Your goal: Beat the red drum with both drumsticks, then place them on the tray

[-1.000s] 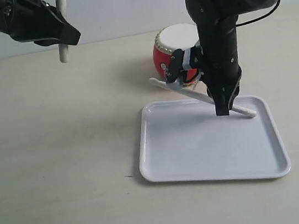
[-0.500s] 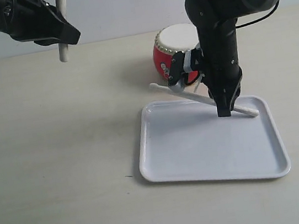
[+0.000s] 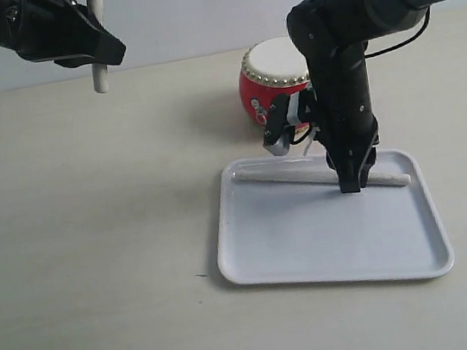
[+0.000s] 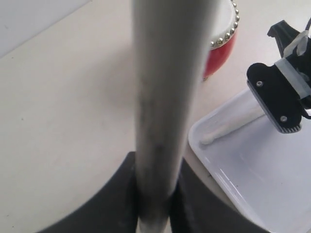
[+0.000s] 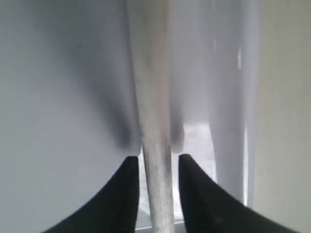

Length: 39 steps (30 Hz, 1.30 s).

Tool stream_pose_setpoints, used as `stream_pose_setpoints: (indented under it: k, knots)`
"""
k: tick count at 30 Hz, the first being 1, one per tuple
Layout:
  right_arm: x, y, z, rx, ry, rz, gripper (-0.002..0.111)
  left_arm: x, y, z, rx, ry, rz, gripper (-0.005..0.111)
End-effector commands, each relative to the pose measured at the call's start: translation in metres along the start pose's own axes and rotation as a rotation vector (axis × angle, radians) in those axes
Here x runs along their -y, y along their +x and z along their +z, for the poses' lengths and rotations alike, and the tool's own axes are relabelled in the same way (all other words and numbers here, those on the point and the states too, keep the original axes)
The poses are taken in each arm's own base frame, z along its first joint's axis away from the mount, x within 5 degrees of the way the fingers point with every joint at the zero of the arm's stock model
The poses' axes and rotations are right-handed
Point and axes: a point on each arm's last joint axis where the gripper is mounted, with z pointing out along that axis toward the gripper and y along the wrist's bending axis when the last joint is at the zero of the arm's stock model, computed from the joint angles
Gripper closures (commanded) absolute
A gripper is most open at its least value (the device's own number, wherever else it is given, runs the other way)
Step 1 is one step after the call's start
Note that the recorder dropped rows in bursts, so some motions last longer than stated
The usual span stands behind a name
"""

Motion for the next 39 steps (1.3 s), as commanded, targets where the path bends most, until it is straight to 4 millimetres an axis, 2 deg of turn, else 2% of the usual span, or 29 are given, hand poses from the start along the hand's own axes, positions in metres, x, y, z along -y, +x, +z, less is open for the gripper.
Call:
stream_pose_setpoints:
  k: [1, 3, 7, 12, 20, 27, 33, 36, 39]
  knots:
    - [-0.001, 0.0, -0.004, 0.008, -0.001, 0.051, 0.058, 0.0, -0.002, -0.004, 0.025, -0.01, 0.014, 0.107]
    - [-0.003, 0.0, -0.005, 0.009, -0.014, 0.064, 0.055, 0.0, -0.002, -0.004, 0.027, -0.008, 0.011, 0.107]
    - [-0.006, 0.004, -0.015, 0.014, -0.037, 0.084, 0.056, -0.003, -0.001, -0.005, 0.032, -0.005, 0.01, 0.107]
    - [-0.013, 0.008, -0.052, 0.146, -0.034, 0.096, 0.061, -0.012, 0.004, -0.01, 0.088, 0.103, -0.019, 0.107]
    - [-0.036, 0.0, -0.128, 0.647, -0.077, 0.005, 0.062, -0.032, 0.018, -0.035, 0.279, 0.412, -0.049, 0.107]
    - [-0.045, -0.018, -0.159, 1.008, -0.138, -0.049, 0.062, -0.029, 0.024, -0.043, 0.317, 0.53, 0.015, 0.107]
    - [-0.057, -0.027, -0.193, 1.383, -0.281, -0.118, 0.062, -0.029, 0.023, -0.044, 0.349, 0.526, 0.055, 0.107]
    - [-0.059, -0.025, -0.199, 1.411, -0.26, -0.136, 0.062, -0.029, 0.024, -0.043, 0.34, 0.522, 0.072, 0.107]
    - [-0.063, -0.016, -0.215, 1.445, -0.198, -0.156, 0.062, -0.029, 0.026, -0.043, 0.327, 0.514, 0.108, 0.107]
